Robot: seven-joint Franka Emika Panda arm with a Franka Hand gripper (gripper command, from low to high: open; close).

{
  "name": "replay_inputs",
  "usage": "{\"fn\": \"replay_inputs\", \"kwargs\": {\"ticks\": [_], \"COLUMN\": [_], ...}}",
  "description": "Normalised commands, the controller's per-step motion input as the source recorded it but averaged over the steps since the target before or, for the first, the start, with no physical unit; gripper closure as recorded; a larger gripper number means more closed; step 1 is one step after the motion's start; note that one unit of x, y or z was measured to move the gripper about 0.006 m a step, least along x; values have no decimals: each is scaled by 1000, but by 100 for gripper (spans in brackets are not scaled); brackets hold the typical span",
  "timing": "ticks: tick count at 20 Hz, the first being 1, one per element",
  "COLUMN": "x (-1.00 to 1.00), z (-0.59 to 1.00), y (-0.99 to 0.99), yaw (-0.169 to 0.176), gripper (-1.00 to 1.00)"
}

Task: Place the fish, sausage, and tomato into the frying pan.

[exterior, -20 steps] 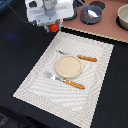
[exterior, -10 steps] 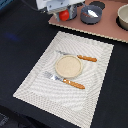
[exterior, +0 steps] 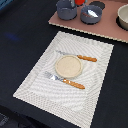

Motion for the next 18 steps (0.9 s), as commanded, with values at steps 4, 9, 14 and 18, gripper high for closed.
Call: {"fn": "replay_inputs", "kwargs": {"ticks": [4, 9, 14, 18], "x": [732, 697, 674, 485], "z": [-19, -74, -93, -116], "y": [772, 794, 680, 560], "yaw": [0, 0, 0, -3], "gripper": [100, 100, 100, 100]}}
